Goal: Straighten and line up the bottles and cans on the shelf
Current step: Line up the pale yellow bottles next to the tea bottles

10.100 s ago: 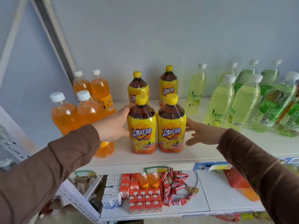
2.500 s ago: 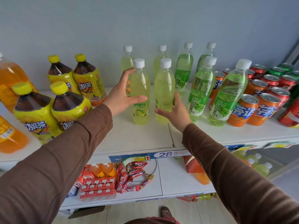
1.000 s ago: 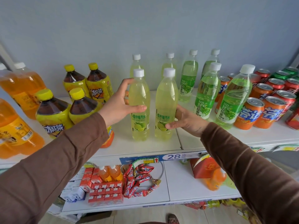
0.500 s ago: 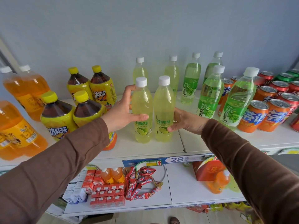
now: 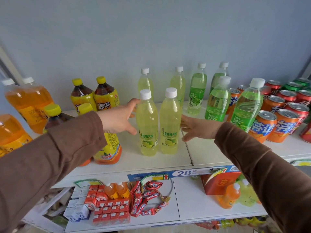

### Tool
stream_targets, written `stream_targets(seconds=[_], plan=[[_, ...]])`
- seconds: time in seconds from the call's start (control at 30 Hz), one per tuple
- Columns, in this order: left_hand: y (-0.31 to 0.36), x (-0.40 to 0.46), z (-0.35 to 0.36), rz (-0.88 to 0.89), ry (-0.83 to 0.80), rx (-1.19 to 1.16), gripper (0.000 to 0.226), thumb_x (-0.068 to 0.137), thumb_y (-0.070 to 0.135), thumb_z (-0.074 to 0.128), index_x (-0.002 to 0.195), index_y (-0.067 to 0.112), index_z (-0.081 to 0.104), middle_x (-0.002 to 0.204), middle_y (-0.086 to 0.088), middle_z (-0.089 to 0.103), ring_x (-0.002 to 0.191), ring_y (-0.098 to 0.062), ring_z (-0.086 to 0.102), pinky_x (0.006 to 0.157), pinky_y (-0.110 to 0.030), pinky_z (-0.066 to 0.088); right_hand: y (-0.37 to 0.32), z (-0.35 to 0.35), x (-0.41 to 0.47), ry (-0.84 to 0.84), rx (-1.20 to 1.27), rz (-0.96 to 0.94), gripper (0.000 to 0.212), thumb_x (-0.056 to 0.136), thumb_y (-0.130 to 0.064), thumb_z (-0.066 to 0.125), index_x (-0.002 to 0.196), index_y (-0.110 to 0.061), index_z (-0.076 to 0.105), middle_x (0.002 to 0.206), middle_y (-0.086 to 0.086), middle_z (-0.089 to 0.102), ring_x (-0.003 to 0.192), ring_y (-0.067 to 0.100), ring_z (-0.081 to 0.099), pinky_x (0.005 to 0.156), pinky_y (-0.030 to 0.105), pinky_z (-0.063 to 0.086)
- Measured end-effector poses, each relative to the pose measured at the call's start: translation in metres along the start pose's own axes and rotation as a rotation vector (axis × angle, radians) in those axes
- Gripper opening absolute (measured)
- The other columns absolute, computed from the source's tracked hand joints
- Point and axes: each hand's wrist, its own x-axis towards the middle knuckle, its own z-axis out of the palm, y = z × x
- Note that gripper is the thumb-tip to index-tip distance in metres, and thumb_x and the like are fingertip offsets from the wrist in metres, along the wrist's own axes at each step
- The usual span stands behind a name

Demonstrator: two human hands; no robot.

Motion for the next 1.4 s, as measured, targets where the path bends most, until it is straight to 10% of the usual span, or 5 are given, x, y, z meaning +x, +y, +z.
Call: stream_targets(seconds=[0.2, 0.57, 0.87, 1.17, 1.4], plan=[[0.015, 0.018, -0.059, -0.014, 0.011, 0.308, 0.064, 0.09, 0.017, 0.068, 0.147, 0.023, 0.038, 0.148, 0.003, 0.049, 0.135, -0.017, 0.048, 0.112, -0.034, 0.039, -0.015, -0.028, 0.011, 0.37, -0.208, 0.052, 0.064, 0.096, -0.004, 0.058, 0.152, -0.022, 0.036, 0.15, 0.001, 0.049, 0.139, 0.02, 0.044, 0.117, 0.045, 0.035], [-0.005, 0.111, -0.099, -0.156, 0.046, 0.271, 0.105, 0.073, 0.051, 0.082, 0.154, 0.022, 0.022, 0.151, -0.004, 0.044, 0.132, -0.024, 0.049, 0.111, -0.043, 0.041, -0.012, -0.046, 0.063, 0.791, 0.014, 0.138, 0.084, 0.094, -0.019, 0.067, 0.157, -0.008, 0.012, 0.155, 0.014, 0.041, 0.139, 0.03, 0.043, 0.1, 0.026, 0.033], [-0.03, 0.161, -0.068, -0.083, 0.088, -0.037, 0.123, 0.042, 0.061, 0.086, 0.143, 0.024, 0.026, 0.13, -0.002, 0.057, 0.116, -0.022, 0.061, 0.104, -0.047, 0.048, 0.006, -0.053, 0.106, 0.916, 0.298, 0.035, 0.104, 0.069, -0.046, 0.085, 0.151, -0.027, 0.024, 0.149, 0.005, 0.049, 0.13, 0.026, 0.054, 0.108, 0.049, 0.046], [-0.039, 0.175, -0.057, 0.078, 0.15, -0.214, 0.092, 0.062, 0.039, 0.091, 0.135, 0.033, 0.035, 0.129, 0.006, 0.06, 0.11, -0.022, 0.067, 0.1, -0.043, 0.052, 0.008, -0.058, 0.124, 0.964, 0.392, -0.059, 0.072, 0.071, -0.031, 0.087, 0.132, -0.027, 0.049, 0.114, -0.004, 0.067, 0.097, 0.01, 0.068, 0.087, 0.035, 0.058], [-0.033, 0.181, -0.074, 0.016, 0.101, -0.513, 0.061, 0.073, 0.038, 0.081, 0.128, 0.027, 0.057, 0.109, -0.004, 0.076, 0.103, -0.027, 0.072, 0.085, -0.039, 0.06, -0.011, -0.076, 0.129, 0.857, 0.669, -0.009, 0.091, 0.07, -0.053, 0.083, 0.146, -0.021, 0.045, 0.135, 0.0, 0.06, 0.121, 0.02, 0.058, 0.105, 0.046, 0.046]])
